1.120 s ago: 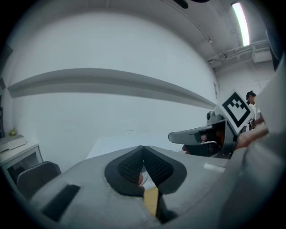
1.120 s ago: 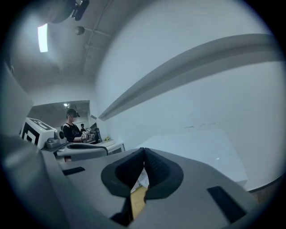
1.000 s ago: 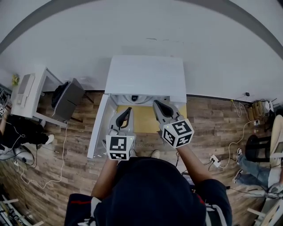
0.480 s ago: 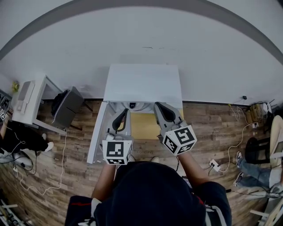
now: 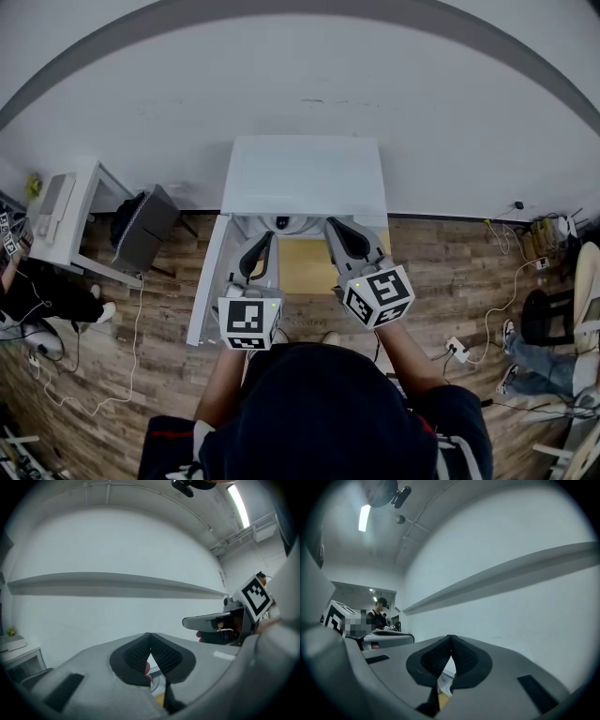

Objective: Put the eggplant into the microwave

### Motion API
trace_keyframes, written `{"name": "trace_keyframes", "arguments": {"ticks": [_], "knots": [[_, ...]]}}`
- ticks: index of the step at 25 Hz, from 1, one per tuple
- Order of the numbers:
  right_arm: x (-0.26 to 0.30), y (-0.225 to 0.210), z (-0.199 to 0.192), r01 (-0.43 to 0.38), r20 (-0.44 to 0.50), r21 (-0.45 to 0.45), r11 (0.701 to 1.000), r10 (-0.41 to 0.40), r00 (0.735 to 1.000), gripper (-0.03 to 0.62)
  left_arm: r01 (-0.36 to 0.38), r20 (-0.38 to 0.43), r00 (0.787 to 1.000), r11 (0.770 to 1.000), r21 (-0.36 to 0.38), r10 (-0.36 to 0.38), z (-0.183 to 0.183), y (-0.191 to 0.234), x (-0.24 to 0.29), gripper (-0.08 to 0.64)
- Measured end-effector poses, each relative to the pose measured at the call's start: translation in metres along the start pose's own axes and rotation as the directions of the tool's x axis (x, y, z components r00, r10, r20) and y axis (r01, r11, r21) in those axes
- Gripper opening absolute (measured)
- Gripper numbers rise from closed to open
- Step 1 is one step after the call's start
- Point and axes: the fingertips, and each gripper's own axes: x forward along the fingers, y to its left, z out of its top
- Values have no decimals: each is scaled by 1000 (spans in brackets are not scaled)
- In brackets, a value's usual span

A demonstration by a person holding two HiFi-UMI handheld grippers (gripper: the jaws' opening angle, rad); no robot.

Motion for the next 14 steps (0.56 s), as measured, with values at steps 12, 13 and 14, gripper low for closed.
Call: {"name": "trace_keyframes", "arguments": {"ticks": [12, 13, 14], "knots": [[-2, 10, -3, 9, 2, 3, 1000, -9, 1000, 12, 1, 8, 1000, 1000, 3, -1, 2, 1, -12, 14], [-3, 10, -3, 11, 1, 2, 1000, -11, 1000, 12, 0, 8, 1000, 1000, 4, 0, 2, 1, -14, 14], [-4, 10, -3, 13, 0, 2, 1000, -13, 1000, 12, 0, 8, 1000, 1000, 4, 0, 2, 1, -15, 14]]}}
